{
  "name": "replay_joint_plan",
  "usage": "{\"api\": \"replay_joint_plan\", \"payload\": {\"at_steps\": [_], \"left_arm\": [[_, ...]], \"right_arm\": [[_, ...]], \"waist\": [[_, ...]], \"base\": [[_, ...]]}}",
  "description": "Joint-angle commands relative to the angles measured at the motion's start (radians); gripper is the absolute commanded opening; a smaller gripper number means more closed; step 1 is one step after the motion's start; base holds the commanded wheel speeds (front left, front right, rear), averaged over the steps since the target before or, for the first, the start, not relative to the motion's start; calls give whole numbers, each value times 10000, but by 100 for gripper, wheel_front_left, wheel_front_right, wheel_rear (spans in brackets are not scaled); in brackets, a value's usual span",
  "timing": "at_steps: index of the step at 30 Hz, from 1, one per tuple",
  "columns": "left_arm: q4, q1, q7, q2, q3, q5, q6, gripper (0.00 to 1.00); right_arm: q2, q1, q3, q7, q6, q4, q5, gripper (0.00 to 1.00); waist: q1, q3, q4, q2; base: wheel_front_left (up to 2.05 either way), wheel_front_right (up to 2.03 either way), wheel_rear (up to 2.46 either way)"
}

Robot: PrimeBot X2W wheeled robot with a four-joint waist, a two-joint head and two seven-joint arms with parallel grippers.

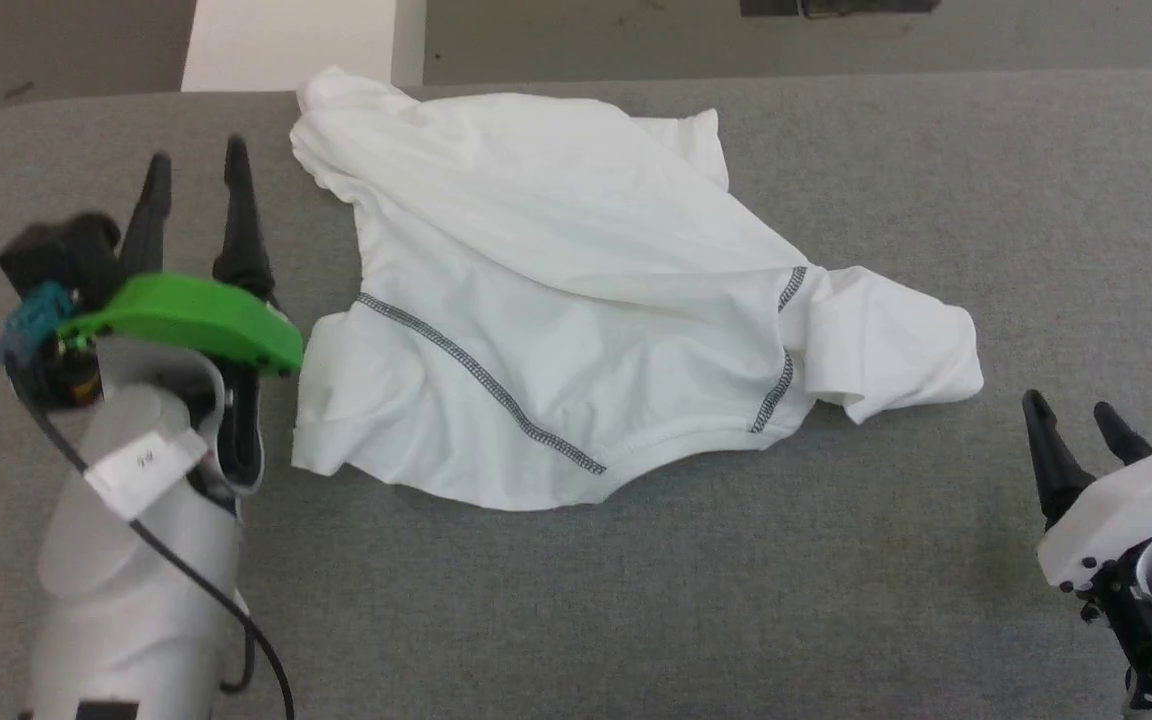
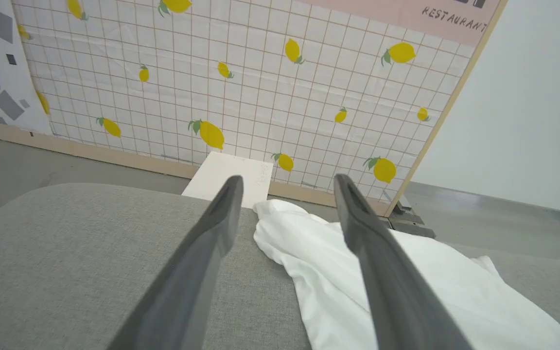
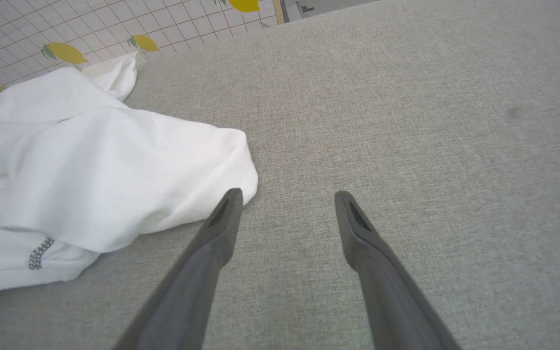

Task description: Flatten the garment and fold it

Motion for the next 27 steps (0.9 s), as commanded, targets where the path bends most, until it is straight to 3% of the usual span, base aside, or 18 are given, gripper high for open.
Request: {"api": "replay_joint_plan", "payload": {"at_steps": [1, 11, 20, 27], "left_arm": [[-358, 574, -98, -62, 136, -68, 161, 100], [-3263, 4795, -180, -992, 881, -88, 1311, 100], [-4144, 5599, -183, -1402, 670, 87, 1490, 100], [-4154, 5557, -184, -1449, 526, 119, 1425, 100]], "right_arm": [[3, 33, 96, 150, -15, -37, -67, 100], [-83, -1057, 758, 2244, -15, 449, -1365, 100], [-798, -2482, 1475, 3572, -15, 2689, -1996, 100], [-927, -2786, 2072, 3481, -15, 4094, -2029, 100]], "waist": [[0, -522, 324, 0], [0, -1035, 461, 0], [0, -820, 787, 0], [0, -631, 906, 0]], "base": [[0, 0, 0], [0, 0, 0], [0, 0, 0], [0, 0, 0]]}}
